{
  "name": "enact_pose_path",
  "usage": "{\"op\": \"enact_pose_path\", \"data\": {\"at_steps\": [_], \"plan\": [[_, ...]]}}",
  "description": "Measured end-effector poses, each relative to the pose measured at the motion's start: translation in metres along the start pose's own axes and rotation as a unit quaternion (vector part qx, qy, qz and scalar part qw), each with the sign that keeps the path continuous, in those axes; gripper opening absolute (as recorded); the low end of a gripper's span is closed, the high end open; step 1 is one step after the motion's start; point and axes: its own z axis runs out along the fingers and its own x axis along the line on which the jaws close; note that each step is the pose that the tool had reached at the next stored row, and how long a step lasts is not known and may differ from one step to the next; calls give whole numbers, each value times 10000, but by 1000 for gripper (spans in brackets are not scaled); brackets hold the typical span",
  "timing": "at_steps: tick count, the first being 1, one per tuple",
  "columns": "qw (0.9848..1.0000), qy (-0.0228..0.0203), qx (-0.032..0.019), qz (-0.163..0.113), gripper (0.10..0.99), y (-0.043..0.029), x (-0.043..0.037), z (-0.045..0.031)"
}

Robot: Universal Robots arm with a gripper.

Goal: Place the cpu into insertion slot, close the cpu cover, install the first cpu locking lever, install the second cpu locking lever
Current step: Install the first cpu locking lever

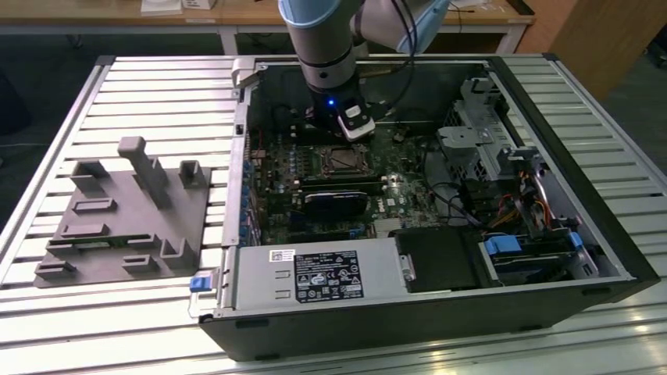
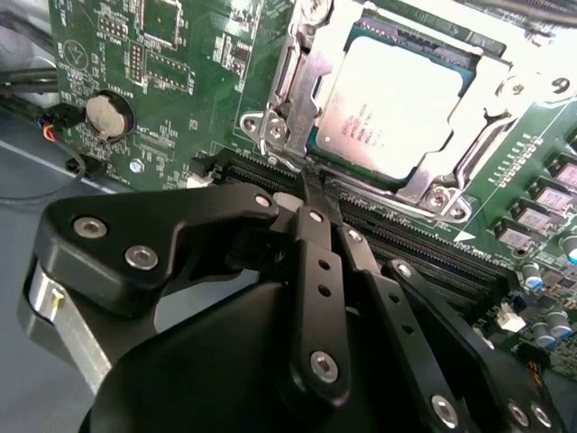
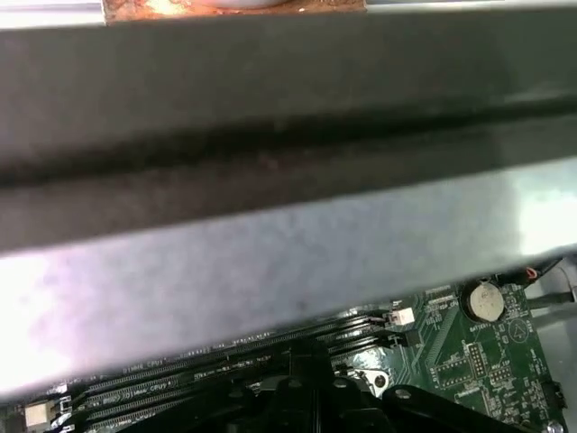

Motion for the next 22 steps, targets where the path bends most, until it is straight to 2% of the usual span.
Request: {"op": "enact_pose_path", "data": {"at_steps": [2,4,11,17,18,22], "plan": [[10000,10,-50,13,106,1,0,1],[10000,7,-59,15,106,7,-4,-12],[10000,9,-53,13,106,42,-36,-172],[10000,10,-54,14,106,43,-37,-175],[10000,13,-47,13,106,43,-37,-174],[10000,43,56,13,106,46,-57,-167]]}}
